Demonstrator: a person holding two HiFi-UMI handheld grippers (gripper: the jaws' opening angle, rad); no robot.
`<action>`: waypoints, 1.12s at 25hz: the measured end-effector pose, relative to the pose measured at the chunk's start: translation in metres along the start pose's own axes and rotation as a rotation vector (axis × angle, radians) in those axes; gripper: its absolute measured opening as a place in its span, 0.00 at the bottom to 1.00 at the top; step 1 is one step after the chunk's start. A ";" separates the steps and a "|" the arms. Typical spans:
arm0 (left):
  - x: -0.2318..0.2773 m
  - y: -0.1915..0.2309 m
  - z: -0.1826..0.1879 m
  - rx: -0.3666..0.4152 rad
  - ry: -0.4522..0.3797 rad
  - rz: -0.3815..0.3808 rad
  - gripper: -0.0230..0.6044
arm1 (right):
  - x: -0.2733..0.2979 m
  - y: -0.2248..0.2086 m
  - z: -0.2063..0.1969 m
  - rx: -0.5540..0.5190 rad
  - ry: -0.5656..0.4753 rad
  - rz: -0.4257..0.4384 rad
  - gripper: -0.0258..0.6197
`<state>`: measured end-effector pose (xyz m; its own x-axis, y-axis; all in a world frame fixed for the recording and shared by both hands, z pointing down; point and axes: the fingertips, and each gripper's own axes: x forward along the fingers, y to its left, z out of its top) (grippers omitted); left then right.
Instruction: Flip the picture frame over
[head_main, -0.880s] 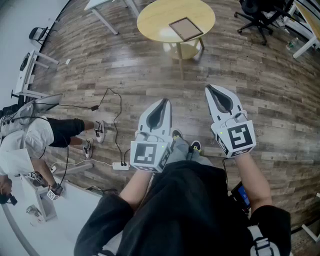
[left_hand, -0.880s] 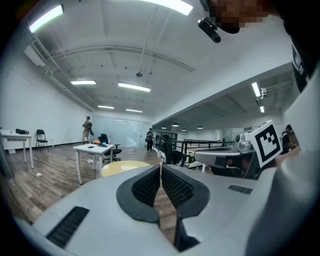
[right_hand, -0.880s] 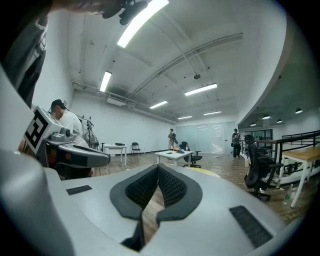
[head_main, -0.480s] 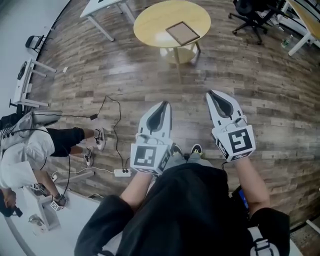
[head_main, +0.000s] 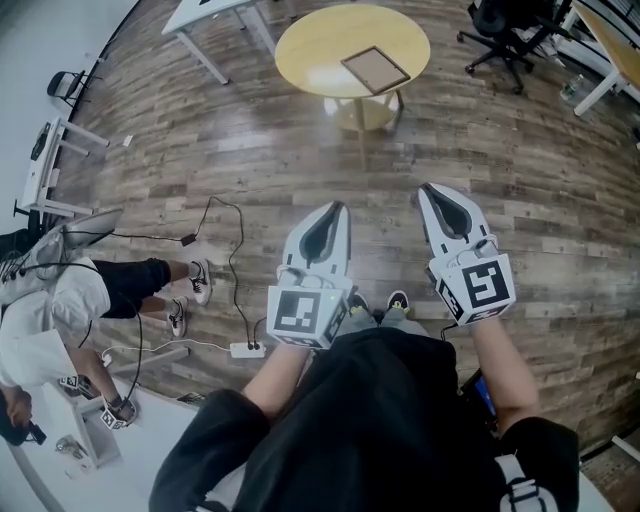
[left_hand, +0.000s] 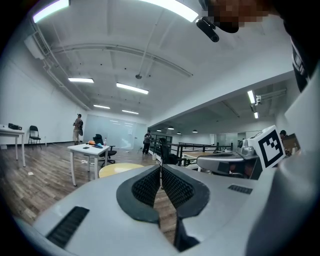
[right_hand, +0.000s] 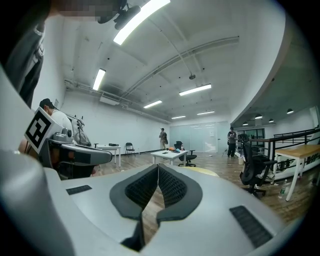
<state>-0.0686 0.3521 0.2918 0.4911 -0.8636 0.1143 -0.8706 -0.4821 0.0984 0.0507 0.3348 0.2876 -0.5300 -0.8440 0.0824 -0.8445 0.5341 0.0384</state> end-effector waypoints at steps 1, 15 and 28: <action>-0.003 0.006 0.000 -0.002 -0.002 0.001 0.08 | 0.003 0.005 0.000 0.002 0.000 0.001 0.07; 0.004 0.061 -0.012 -0.045 0.006 -0.013 0.08 | 0.052 0.029 -0.001 -0.028 0.010 0.010 0.07; 0.150 0.051 0.015 -0.003 -0.007 0.029 0.08 | 0.121 -0.089 -0.001 -0.044 -0.012 0.096 0.07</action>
<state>-0.0398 0.1952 0.2988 0.4655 -0.8782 0.1100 -0.8843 -0.4564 0.0985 0.0619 0.1854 0.2953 -0.6095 -0.7891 0.0761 -0.7857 0.6141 0.0750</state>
